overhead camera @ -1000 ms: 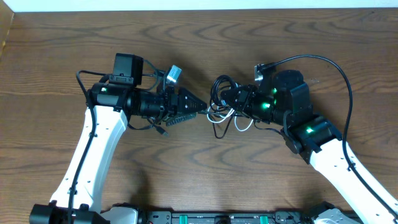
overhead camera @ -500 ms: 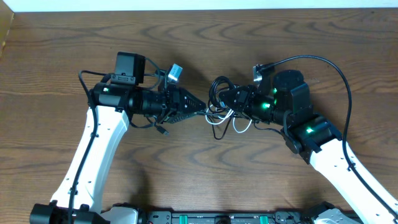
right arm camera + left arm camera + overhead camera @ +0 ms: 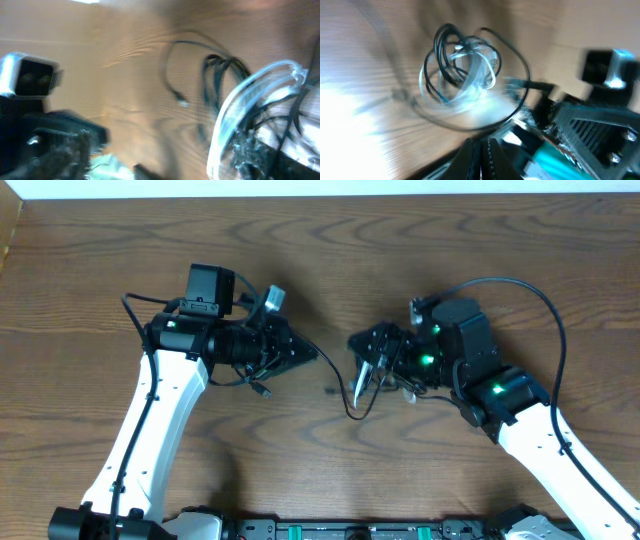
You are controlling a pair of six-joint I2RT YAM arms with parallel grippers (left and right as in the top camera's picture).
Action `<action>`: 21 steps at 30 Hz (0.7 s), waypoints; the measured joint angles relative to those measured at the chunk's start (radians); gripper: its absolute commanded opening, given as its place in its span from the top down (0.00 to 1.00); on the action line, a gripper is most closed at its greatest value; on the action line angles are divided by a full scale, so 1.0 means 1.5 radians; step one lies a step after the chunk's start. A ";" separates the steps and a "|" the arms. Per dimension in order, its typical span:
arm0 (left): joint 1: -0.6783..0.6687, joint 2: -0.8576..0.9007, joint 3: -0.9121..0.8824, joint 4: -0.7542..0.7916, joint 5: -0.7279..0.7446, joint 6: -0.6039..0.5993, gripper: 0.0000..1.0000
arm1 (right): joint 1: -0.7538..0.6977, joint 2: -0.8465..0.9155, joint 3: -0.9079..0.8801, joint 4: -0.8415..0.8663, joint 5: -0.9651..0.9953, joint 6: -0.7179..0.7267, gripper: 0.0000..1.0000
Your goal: Untangle cables
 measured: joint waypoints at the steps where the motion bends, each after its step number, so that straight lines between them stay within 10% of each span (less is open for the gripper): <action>1: 0.000 0.000 0.000 -0.012 -0.032 -0.007 0.93 | 0.000 0.000 0.000 -0.033 0.027 -0.012 0.02; 9: 0.000 0.000 0.000 -0.027 -0.145 -0.026 0.92 | 0.000 0.000 0.000 -0.186 0.227 -0.053 0.01; 21: 0.000 0.000 0.000 -0.033 -0.170 -0.038 0.44 | 0.000 0.000 0.000 -0.214 0.265 -0.065 0.01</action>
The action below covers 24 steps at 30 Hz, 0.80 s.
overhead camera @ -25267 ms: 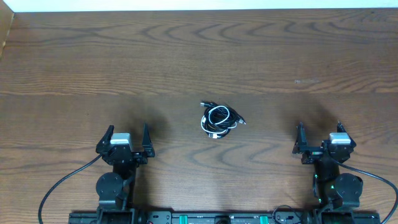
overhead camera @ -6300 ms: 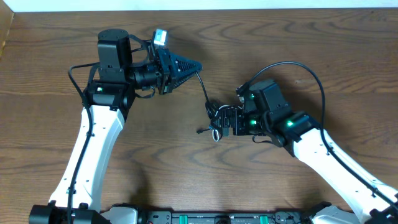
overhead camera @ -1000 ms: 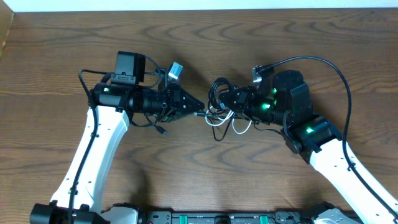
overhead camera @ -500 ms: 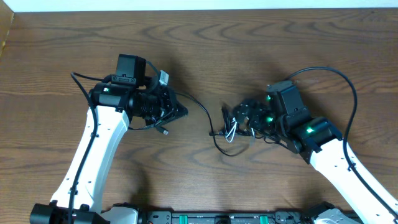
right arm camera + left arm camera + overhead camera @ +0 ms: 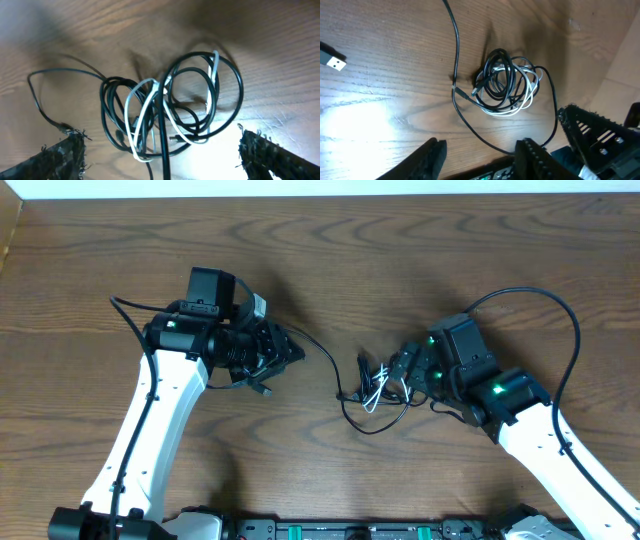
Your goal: Untangle cables
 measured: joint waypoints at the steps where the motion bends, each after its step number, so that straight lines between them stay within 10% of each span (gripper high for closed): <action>1: 0.000 0.000 0.000 0.000 0.000 0.000 0.43 | 0.000 0.000 0.000 -0.002 -0.002 0.000 0.01; 17: 0.000 0.000 0.000 -0.005 -0.131 0.001 0.02 | 0.000 0.000 0.000 -0.096 -0.105 -0.001 0.01; 24: 0.000 0.000 0.000 -0.007 -0.204 0.000 0.01 | 0.000 0.000 0.000 -0.111 -0.126 -0.001 0.01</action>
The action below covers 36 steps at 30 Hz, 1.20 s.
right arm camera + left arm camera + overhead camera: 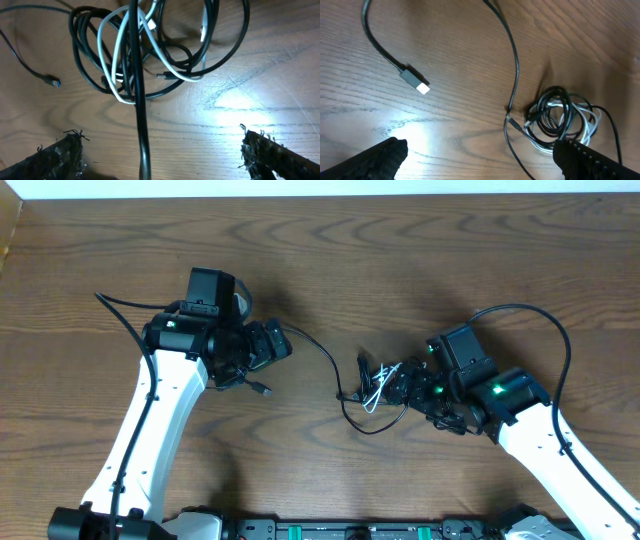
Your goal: Untangle cables
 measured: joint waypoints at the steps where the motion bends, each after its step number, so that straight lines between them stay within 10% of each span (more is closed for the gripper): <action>1: 0.000 0.000 0.000 -0.004 -0.004 0.000 0.01 | 0.000 0.000 0.000 0.002 -0.003 0.000 0.01; 36: 0.000 0.000 0.000 -0.022 0.113 0.175 0.01 | -0.011 0.000 0.000 0.033 -0.019 -0.013 0.01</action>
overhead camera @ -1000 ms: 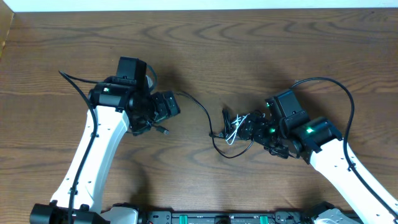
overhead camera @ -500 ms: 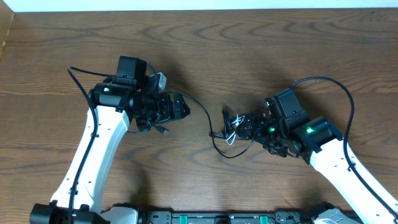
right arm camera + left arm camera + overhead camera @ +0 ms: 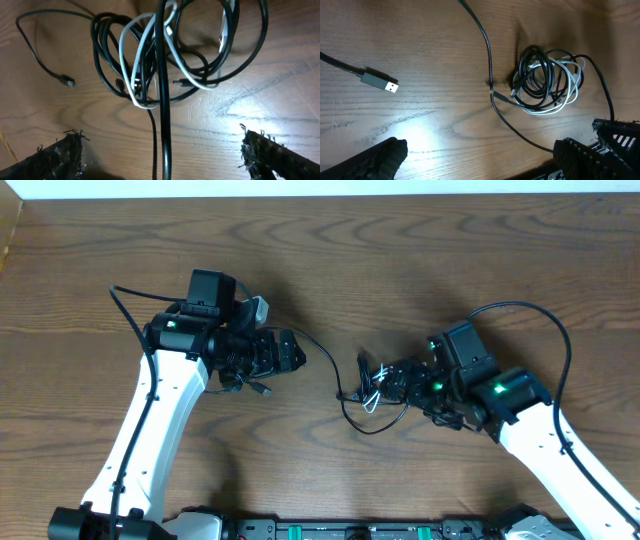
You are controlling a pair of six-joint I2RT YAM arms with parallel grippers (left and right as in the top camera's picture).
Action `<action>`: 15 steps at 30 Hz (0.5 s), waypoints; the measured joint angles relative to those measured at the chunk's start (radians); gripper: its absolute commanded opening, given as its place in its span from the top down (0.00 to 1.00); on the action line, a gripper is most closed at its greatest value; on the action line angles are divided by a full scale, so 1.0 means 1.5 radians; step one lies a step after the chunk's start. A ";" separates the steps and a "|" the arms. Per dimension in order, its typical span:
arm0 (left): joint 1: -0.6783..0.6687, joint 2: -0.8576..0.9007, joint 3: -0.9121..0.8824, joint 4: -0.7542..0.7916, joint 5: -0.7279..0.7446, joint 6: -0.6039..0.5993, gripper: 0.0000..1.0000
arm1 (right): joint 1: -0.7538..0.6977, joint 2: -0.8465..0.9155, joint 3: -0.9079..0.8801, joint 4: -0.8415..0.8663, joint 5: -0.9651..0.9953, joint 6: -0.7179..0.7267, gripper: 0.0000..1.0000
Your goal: Untangle cables
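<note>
A tangle (image 3: 374, 384) of black and white cables lies on the wooden table between the arms. In the left wrist view the tangle (image 3: 546, 80) sits upper right, with a black strand (image 3: 489, 60) leading away from it and a USB plug (image 3: 380, 80) lying at the left. My left gripper (image 3: 288, 352) is open to the left of the tangle, fingers (image 3: 385, 160) wide apart over bare wood. My right gripper (image 3: 404, 380) is open at the tangle's right edge. One black cable (image 3: 163, 135) runs between its spread fingers (image 3: 277, 160).
The wooden table (image 3: 330, 250) stretches behind and around the arms. A loose black cable end with a plug (image 3: 262, 390) lies below the left gripper. A thin strand ending in a small plug (image 3: 67, 80) trails off the tangle.
My left gripper has shifted a little to the right, toward the tangle. The right gripper stays open at the tangle's right edge, having barely moved. The cables lie as they did.
First the tangle hung off the table at my right gripper, with the left fingers together close by. Then the tangle lay on the table with both grippers open. The left gripper stood further left after that, and now it is nearer again.
</note>
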 measured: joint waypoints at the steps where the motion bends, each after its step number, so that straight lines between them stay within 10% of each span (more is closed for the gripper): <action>1: 0.000 0.000 0.000 0.000 0.000 0.000 0.01 | -0.005 0.000 0.000 0.001 -0.001 -0.006 0.01; 15: 0.000 0.000 0.000 0.001 0.000 0.000 0.01 | -0.053 0.000 0.000 0.002 -0.014 -0.101 0.05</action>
